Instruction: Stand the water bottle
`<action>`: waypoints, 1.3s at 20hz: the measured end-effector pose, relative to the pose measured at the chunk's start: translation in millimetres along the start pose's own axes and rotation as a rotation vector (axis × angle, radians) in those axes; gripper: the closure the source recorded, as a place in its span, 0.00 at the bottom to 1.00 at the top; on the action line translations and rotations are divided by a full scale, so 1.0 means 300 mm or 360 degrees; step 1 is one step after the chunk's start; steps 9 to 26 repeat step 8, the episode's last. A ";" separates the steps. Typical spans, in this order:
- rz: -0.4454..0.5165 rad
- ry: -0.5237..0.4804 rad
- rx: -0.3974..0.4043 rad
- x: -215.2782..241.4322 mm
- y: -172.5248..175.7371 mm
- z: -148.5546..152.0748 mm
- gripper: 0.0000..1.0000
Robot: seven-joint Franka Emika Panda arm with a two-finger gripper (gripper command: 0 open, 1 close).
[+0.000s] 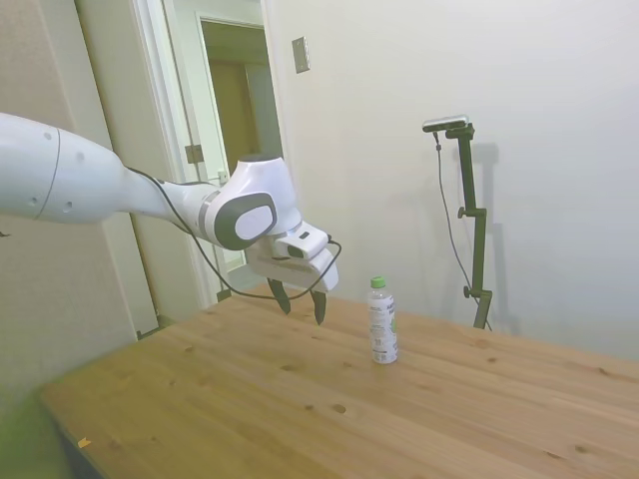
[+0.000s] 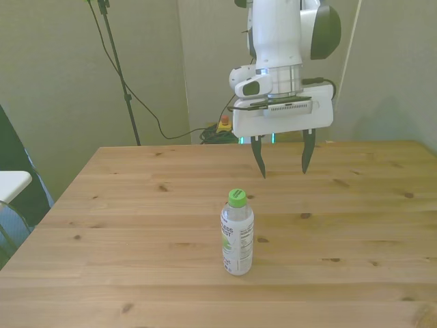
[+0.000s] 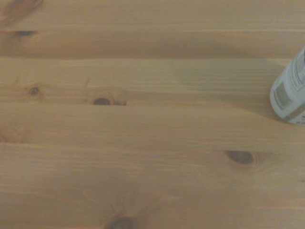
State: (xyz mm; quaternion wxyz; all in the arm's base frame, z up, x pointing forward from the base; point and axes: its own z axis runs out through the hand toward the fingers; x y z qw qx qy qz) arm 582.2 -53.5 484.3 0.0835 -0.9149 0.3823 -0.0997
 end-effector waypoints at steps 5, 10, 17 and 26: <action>0.0007 -0.0018 -0.0096 -0.057 0.070 0.002 0.00; 0.0031 -0.0023 -0.0116 -0.087 0.105 -0.002 0.00; 0.0031 -0.0023 -0.0116 -0.087 0.105 -0.002 0.00; 0.0031 -0.0023 -0.0116 -0.087 0.105 -0.002 0.00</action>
